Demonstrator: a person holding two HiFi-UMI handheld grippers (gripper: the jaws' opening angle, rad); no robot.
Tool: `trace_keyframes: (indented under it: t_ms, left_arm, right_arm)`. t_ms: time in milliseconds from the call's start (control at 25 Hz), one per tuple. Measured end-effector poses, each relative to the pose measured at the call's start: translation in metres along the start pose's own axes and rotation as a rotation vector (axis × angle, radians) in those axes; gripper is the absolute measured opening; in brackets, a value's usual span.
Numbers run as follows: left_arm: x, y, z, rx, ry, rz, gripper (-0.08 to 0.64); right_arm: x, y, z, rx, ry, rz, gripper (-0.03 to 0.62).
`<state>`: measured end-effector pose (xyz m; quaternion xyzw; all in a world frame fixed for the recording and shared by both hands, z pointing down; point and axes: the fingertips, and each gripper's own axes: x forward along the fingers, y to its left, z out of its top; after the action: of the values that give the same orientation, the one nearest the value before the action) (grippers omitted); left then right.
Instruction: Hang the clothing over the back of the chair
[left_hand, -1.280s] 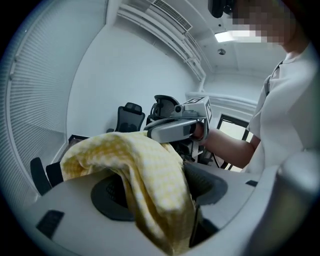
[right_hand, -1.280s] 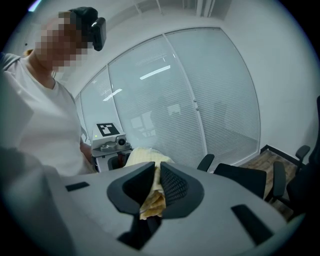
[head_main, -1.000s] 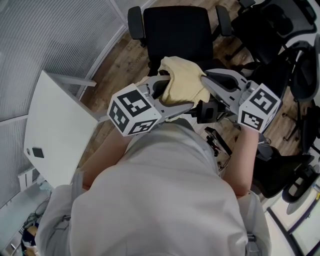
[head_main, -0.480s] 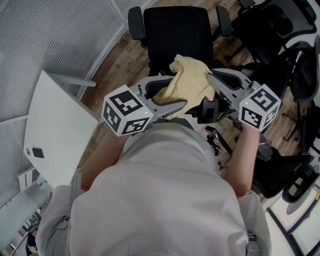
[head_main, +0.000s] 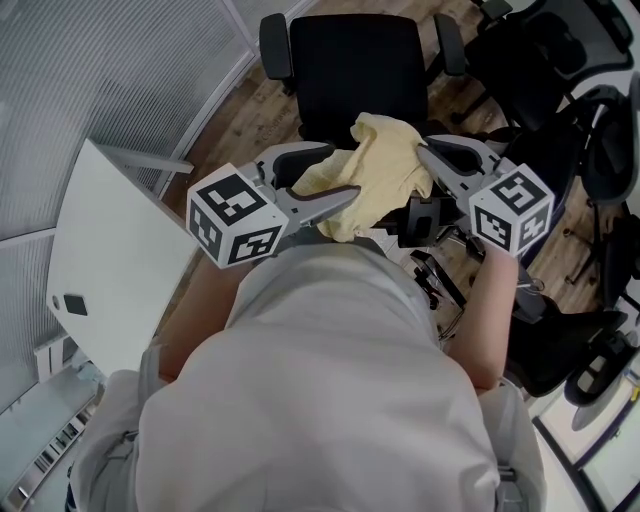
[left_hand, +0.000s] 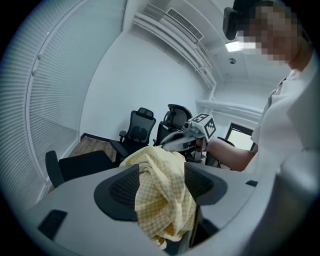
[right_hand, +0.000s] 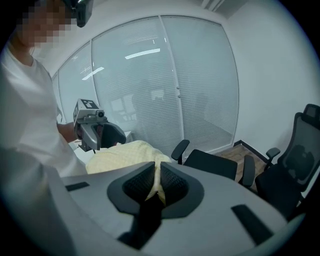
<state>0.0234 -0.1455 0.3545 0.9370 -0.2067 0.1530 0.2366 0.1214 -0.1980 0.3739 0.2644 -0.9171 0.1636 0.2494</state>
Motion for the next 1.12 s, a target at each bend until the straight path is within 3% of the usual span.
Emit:
trace_keyframes:
  t_ms: [280, 440, 680, 1120]
  left_arm:
    - [-0.011, 0.005, 0.008, 0.027, -0.022, 0.026, 0.287]
    - [-0.020, 0.015, 0.015, 0.092, -0.020, 0.086, 0.265]
    - [-0.038, 0.026, 0.047, 0.188, -0.164, 0.198, 0.147]
    - [-0.045, 0.037, 0.061, 0.212, -0.221, 0.232, 0.078]
  right_arm:
    - [0.007, 0.001, -0.007, -0.039, 0.071, -0.014, 0.051]
    - [0.013, 0.003, -0.011, -0.099, 0.102, -0.030, 0.051]
    - [0.012, 0.003, -0.011, -0.103, 0.096, -0.041, 0.055]
    - [0.001, -0.017, -0.007, -0.071, 0.076, -0.163, 0.160]
